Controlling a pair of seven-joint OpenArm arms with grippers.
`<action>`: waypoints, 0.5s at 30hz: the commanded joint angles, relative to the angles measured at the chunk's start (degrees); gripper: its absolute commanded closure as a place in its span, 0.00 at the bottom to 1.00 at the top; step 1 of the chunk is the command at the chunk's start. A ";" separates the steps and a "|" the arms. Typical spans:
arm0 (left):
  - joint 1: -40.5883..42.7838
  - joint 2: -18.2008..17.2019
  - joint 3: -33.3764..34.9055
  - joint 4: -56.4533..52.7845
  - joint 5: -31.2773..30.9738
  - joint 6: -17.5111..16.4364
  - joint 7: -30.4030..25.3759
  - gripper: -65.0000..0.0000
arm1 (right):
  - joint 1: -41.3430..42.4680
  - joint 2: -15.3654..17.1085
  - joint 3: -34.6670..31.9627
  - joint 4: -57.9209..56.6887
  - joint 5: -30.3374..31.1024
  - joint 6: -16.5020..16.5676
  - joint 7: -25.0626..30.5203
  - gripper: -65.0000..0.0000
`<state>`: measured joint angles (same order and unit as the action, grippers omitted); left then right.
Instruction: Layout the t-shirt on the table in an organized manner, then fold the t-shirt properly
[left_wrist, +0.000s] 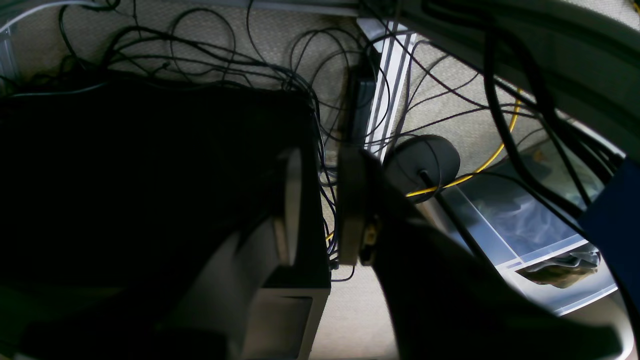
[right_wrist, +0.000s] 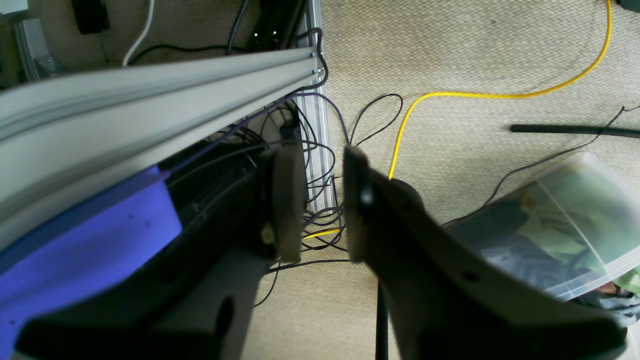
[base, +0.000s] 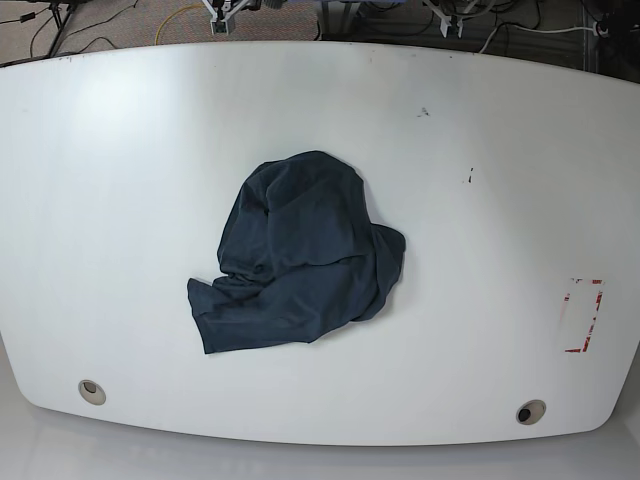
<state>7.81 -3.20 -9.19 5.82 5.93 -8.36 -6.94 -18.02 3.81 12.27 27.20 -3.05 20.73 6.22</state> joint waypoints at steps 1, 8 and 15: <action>0.57 -0.01 0.04 0.79 -0.09 -0.34 0.77 0.82 | -1.84 0.25 0.14 1.96 0.32 0.30 0.18 0.79; 0.89 -0.13 0.10 0.82 0.02 -0.18 0.74 0.82 | -2.36 0.26 0.13 2.14 0.24 0.31 0.27 0.79; 1.74 -0.30 0.13 2.46 -0.02 -0.24 1.26 0.82 | -3.47 0.30 0.11 2.57 0.15 0.38 0.62 0.79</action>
<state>8.71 -3.20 -9.19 7.09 5.96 -8.56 -5.91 -20.29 3.79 12.32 29.21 -2.83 20.80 5.87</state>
